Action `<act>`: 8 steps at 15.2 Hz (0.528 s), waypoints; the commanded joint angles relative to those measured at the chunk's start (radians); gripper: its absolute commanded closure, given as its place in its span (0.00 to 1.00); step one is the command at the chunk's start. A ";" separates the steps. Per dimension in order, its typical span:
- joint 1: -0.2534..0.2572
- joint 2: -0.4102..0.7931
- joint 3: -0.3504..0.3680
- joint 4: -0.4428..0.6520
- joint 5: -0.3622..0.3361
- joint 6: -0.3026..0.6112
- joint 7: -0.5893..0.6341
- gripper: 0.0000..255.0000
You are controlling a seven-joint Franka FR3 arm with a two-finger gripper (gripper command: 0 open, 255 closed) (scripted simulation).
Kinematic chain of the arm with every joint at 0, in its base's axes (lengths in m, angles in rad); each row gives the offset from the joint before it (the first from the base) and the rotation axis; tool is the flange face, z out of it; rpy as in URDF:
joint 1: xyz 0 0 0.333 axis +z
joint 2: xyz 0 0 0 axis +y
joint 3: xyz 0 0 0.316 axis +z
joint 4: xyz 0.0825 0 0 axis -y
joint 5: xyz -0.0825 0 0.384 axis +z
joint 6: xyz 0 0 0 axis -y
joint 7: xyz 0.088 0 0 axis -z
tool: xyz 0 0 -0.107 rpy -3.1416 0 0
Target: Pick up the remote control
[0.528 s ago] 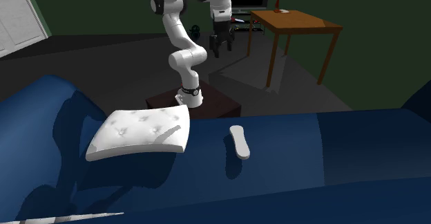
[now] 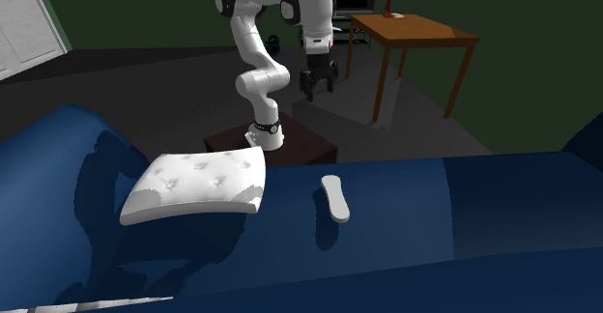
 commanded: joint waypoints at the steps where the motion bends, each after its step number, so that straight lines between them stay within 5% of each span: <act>1: -0.012 0.057 0.010 -0.012 0.001 0.079 0.038 0.00; 8: -0.055 0.269 0.029 -0.014 -0.012 0.314 0.162 0.00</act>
